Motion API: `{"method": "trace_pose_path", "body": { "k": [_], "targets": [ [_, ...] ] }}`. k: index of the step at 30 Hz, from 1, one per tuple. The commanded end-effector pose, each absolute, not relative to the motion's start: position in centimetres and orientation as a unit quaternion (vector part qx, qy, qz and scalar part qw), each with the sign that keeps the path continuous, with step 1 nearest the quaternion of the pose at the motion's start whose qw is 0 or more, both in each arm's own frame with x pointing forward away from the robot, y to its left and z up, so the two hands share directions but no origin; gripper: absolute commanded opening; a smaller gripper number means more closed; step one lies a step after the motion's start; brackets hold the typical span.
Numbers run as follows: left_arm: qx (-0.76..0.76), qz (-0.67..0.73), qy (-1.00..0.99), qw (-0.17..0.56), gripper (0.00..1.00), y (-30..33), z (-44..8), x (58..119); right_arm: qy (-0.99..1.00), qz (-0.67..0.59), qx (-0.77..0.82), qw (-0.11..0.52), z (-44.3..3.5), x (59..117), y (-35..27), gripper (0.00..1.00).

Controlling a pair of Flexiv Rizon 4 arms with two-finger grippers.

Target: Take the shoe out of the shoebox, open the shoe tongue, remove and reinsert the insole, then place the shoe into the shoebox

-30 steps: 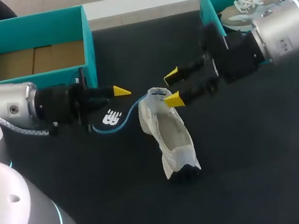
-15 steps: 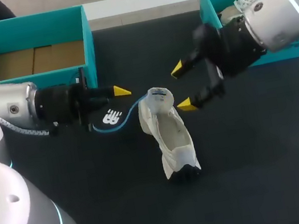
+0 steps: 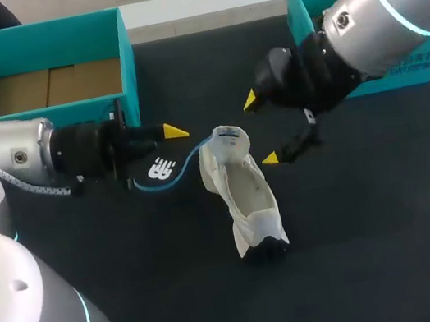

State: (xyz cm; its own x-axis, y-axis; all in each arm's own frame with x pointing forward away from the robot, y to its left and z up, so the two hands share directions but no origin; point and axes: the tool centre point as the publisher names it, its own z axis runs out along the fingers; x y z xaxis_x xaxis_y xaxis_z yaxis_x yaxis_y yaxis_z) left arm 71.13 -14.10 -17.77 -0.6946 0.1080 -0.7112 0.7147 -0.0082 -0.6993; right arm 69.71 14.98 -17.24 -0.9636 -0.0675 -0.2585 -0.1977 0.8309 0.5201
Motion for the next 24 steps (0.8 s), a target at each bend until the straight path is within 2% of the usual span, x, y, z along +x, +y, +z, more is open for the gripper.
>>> {"method": "trace_pose_path", "body": {
  "k": [1, 13, 24],
  "targets": [
    [0.293, -0.651, 0.662, 0.23, 0.0, -14.3, -17.8, 68.7, 0.959, 0.246, -0.056, 0.131, -18.9, 69.6, 14.9, 1.0],
    [0.251, -0.679, 0.656, 0.212, 0.0, -15.1, -20.3, 66.1, 0.96, 0.241, -0.076, 0.121, -23.8, 68.7, 13.7, 1.0],
    [0.239, -0.679, 0.662, 0.207, 0.0, -16.5, -21.9, 65.7, 0.96, 0.237, -0.102, 0.112, -26.2, 68.2, 13.4, 1.0]
  ]
}}
